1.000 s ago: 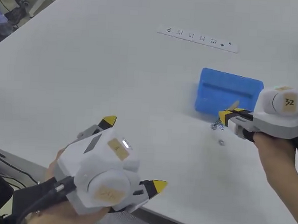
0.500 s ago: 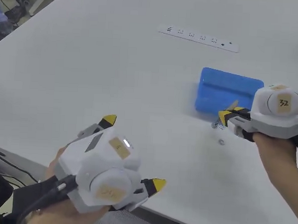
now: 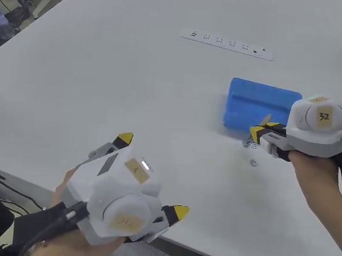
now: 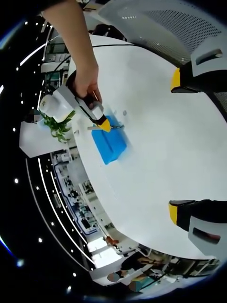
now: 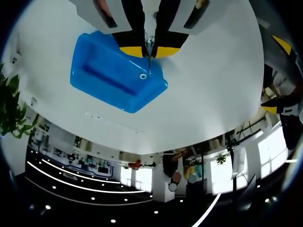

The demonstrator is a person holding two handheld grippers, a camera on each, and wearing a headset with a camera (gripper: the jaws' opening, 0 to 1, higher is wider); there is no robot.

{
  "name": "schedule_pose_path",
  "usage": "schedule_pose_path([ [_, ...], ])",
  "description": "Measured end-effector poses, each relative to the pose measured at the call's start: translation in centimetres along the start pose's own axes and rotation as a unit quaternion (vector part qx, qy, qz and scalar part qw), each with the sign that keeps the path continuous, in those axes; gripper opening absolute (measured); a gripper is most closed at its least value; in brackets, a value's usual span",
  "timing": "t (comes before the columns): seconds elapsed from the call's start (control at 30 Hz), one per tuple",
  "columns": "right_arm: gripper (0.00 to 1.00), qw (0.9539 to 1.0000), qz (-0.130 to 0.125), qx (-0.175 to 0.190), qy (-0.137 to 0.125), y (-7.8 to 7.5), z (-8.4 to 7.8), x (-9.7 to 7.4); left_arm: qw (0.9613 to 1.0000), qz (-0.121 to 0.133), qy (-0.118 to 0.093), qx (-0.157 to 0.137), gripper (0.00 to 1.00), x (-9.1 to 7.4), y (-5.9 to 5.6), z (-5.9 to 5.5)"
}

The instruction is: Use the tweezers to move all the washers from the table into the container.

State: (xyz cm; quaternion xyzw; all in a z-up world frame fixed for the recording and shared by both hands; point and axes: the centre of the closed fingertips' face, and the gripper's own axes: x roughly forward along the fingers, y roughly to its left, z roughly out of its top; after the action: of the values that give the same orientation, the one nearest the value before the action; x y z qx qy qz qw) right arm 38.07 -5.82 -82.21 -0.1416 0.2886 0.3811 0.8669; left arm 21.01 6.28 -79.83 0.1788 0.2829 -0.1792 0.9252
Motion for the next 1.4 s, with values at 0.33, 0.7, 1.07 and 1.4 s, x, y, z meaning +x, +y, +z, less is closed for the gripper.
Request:
schedule_pose_path([
  [0.33,0.02,0.9999,0.004,0.016,0.000,-0.3,-0.2,0.0,1.0000,0.000,0.002,0.001,0.95,0.0,0.0,0.0],
  [0.7,0.02,0.9992,0.008,0.039,0.012,-0.2,-0.2,-0.3,1.0000,-0.001,-0.002,-0.004,0.97,-0.1,0.0,0.2],
  [1.07,0.02,0.9980,0.009,0.061,-0.014,-0.6,1.3,-1.9,1.0000,-0.004,-0.004,0.003,0.97,-0.2,-0.2,0.3],
  [1.4,0.02,0.9982,0.008,0.049,-0.035,-0.6,3.1,-3.1,1.0000,-0.002,-0.007,0.005,0.97,-0.3,-0.2,0.4],
])
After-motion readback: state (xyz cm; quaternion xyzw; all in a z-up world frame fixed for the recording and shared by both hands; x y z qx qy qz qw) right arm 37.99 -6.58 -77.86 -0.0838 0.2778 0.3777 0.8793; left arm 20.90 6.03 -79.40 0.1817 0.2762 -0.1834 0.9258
